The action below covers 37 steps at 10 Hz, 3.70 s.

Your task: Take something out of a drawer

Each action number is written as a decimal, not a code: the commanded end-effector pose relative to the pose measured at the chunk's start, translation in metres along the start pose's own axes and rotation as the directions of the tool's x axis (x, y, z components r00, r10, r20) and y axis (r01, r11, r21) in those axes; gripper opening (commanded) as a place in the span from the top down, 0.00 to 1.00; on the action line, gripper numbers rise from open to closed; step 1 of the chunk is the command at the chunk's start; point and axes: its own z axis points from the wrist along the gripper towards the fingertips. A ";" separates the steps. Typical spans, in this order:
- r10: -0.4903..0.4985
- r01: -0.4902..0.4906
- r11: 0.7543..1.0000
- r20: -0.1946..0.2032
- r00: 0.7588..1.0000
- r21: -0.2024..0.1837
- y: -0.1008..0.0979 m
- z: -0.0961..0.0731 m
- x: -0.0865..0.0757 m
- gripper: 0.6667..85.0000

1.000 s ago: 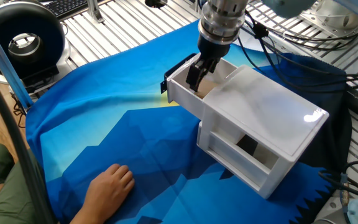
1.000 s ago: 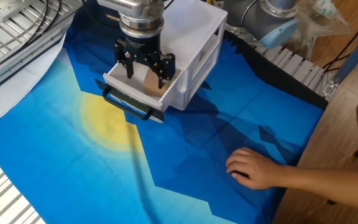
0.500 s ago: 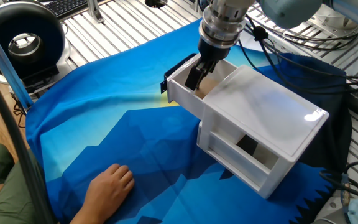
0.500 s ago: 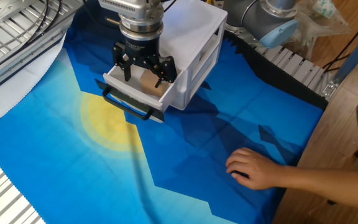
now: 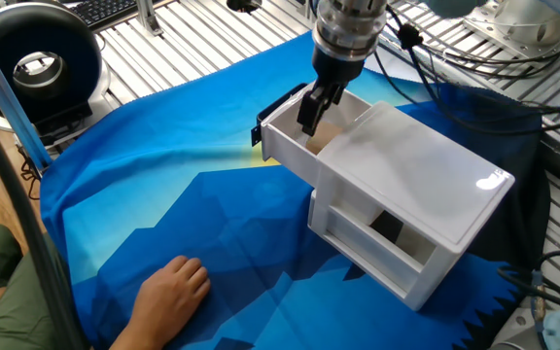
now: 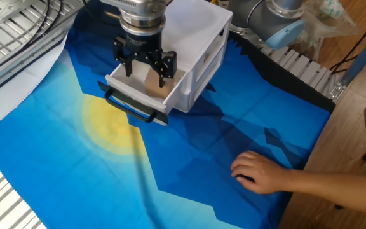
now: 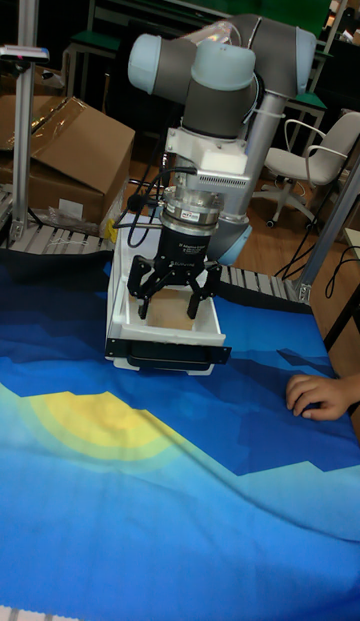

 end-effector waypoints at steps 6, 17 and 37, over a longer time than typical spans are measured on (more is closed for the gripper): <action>-0.007 0.007 0.998 -0.003 1.000 -0.062 0.023 -0.009 -0.004 0.00; -0.070 0.073 0.997 0.102 0.992 -0.023 0.015 0.038 -0.019 0.00; -0.051 0.049 0.997 -0.023 0.998 -0.055 0.011 0.018 0.014 0.00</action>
